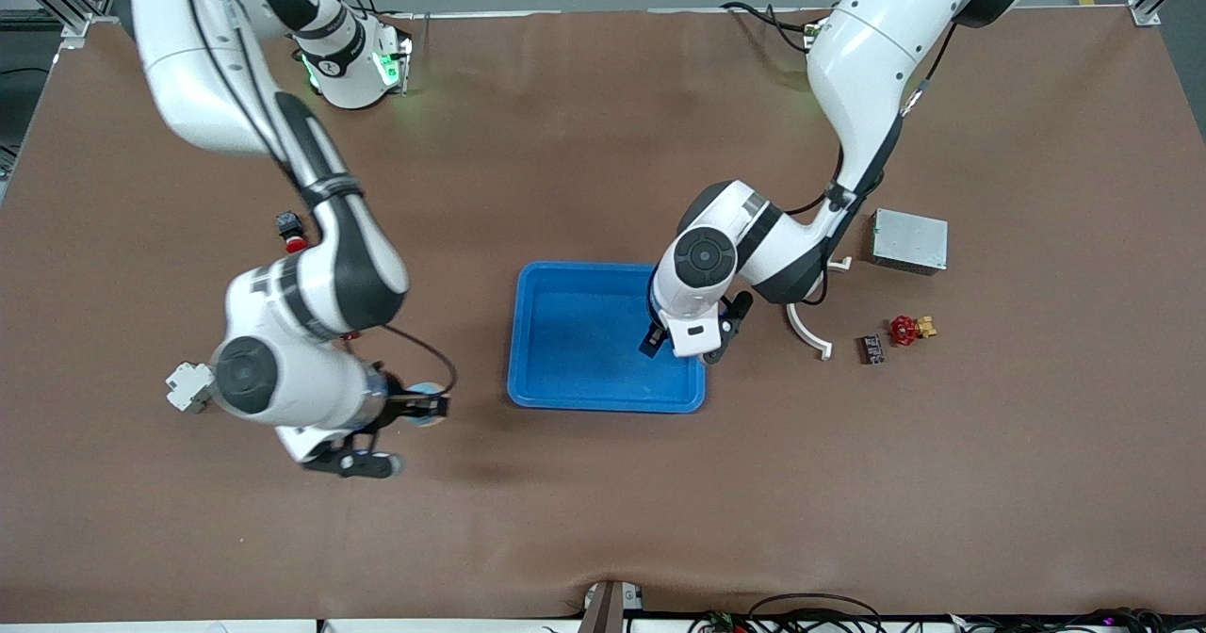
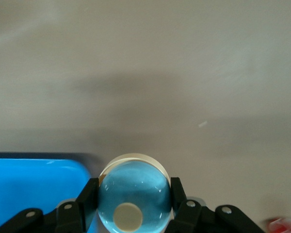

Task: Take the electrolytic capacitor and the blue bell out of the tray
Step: 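Grasp the capacitor with the left gripper while the right gripper carries the bell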

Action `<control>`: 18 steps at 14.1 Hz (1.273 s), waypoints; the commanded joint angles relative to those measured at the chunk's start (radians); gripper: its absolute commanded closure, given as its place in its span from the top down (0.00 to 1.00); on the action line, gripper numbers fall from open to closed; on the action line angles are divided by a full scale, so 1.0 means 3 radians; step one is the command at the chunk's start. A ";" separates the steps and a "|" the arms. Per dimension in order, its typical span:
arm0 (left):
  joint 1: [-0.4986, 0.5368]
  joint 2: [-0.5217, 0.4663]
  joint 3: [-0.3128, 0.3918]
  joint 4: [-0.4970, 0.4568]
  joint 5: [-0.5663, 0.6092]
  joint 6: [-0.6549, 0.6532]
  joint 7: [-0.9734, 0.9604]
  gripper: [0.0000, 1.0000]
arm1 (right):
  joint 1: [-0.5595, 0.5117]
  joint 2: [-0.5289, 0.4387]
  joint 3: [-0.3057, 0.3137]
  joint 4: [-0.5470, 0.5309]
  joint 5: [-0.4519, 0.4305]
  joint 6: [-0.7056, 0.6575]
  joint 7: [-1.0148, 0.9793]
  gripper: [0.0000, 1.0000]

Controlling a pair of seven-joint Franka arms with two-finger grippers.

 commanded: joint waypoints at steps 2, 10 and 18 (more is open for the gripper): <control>-0.0068 0.0094 0.0036 0.0039 0.0106 -0.0019 -0.0082 1.00 | -0.0415 0.0024 0.0083 -0.0027 -0.0055 0.0040 -0.0890 0.00; -0.0104 0.0268 0.0082 0.0039 0.0203 -0.0055 -0.0087 1.00 | -0.0968 0.0367 0.0078 -0.0058 -0.0055 0.0546 -0.1954 0.00; -0.0166 0.0273 0.0092 0.0055 0.0203 -0.0055 -0.0097 1.00 | -0.1316 0.0587 0.0053 -0.0058 -0.0065 0.0736 -0.2686 0.00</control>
